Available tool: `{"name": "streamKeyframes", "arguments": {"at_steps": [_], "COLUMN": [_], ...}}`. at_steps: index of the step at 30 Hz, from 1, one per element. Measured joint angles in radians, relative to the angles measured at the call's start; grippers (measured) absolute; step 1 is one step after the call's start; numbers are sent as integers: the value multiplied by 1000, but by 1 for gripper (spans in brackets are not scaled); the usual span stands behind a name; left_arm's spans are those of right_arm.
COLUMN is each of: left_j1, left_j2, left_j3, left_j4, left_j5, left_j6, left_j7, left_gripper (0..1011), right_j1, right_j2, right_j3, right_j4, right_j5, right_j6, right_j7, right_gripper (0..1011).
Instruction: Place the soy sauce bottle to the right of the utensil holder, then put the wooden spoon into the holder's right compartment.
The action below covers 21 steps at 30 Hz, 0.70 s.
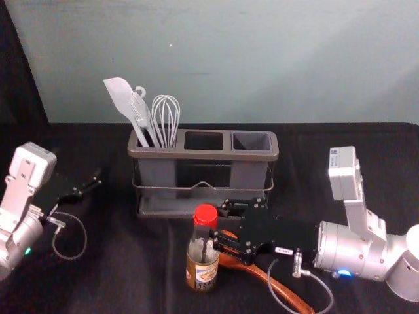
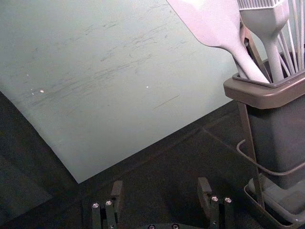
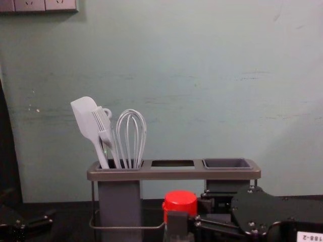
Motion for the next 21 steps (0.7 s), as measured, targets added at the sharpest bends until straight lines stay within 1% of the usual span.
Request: {"name": "streamKeyframes", "arguments": {"at_steps": [2, 5, 6, 8, 9, 12, 13, 15, 16, 18, 19, 21], "left_j1": [0, 0, 0, 0, 0, 0, 0, 0, 0, 0, 0, 0], "left_j2": [0, 0, 0, 0, 0, 0, 0, 0, 0, 0, 0, 0], "left_j3": [0, 0, 0, 0, 0, 0, 0, 0, 0, 0, 0, 0], "left_j4": [0, 0, 0, 0, 0, 0, 0, 0, 0, 0, 0, 0], "left_j5": [0, 0, 0, 0, 0, 0, 0, 0, 0, 0, 0, 0], "left_j6": [0, 0, 0, 0, 0, 0, 0, 0, 0, 0, 0, 0], "left_j7": [0, 0, 0, 0, 0, 0, 0, 0, 0, 0, 0, 0], "left_gripper": [1012, 1012, 1011, 1011, 1012, 1012, 1012, 1012, 1011, 1011, 1011, 1011], "right_j1": [-8, -31, -45, -63, -82, -112, -135, -159, -184, -208, -233, -257], "right_j2": [9, 36, 53, 74, 96, 129, 153, 177, 200, 220, 238, 254], "right_j3": [3, 19, 30, 43, 60, 83, 102, 121, 143, 165, 190, 215], "right_j4": [-19, -68, -98, -129, -160, -198, -221, -242, -257, -269, -278, -281], "right_j5": [6, 22, 30, 40, 50, 65, 74, 84, 94, 104, 113, 124], "right_j6": [2, 5, 7, 11, 14, 17, 17, 16, 13, 7, -1, -10], "right_j7": [-4, -14, -21, -30, -39, -53, -62, -70, -79, -87, -94, -101], "right_gripper": [387, 385, 386, 386, 386, 386, 386, 386, 386, 386, 386, 386]}}
